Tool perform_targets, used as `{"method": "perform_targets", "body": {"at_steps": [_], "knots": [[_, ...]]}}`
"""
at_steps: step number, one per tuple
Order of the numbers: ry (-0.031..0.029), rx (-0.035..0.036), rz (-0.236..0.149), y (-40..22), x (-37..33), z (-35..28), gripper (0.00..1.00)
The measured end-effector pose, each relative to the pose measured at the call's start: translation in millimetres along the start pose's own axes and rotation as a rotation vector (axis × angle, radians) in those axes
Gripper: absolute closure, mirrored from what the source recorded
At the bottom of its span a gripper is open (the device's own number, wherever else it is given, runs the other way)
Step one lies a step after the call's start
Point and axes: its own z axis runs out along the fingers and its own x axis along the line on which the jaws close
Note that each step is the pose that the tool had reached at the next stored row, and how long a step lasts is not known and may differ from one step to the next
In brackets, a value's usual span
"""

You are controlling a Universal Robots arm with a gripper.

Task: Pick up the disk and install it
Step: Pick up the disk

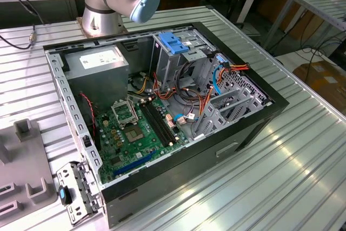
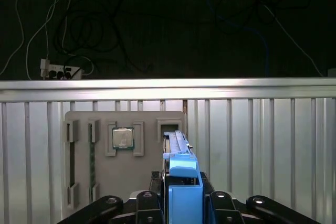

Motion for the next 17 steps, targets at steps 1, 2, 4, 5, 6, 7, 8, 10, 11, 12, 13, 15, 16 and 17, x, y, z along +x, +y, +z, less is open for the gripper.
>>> {"method": "perform_targets", "body": {"at_steps": [1,2,4,5,6,7,8,10,11,12,13,15,16,17], "knots": [[0.0000,0.0000,0.000,0.0,0.0,-0.7,0.63],[-0.0001,-0.0001,0.000,0.0,0.0,-1.7,0.63],[-0.0001,0.0000,0.000,0.0,0.0,-3.5,0.63],[-0.0001,0.0001,0.000,0.0,-0.1,-4.4,0.63],[-0.0001,0.0000,0.000,0.0,-0.1,-5.4,0.63],[0.0000,-0.0001,0.000,0.0,-0.1,-6.4,0.63],[-0.0001,-0.0001,0.000,0.0,-0.1,-7.3,0.63],[-0.0001,0.0000,0.000,0.0,-0.1,-9.3,0.63],[-0.0001,0.0000,0.000,0.0,-0.2,-10.6,0.63],[-0.0002,0.0000,0.000,0.0,-0.2,-11.4,0.63],[-0.0002,0.0000,0.000,0.0,-0.2,-13.2,0.63],[-0.0006,0.0000,0.000,0.1,-0.4,-25.3,0.63],[-0.0015,-0.0001,0.000,0.1,-0.5,-30.7,0.63],[-0.0022,-0.0001,0.000,0.0,-0.5,-30.7,0.63]]}}
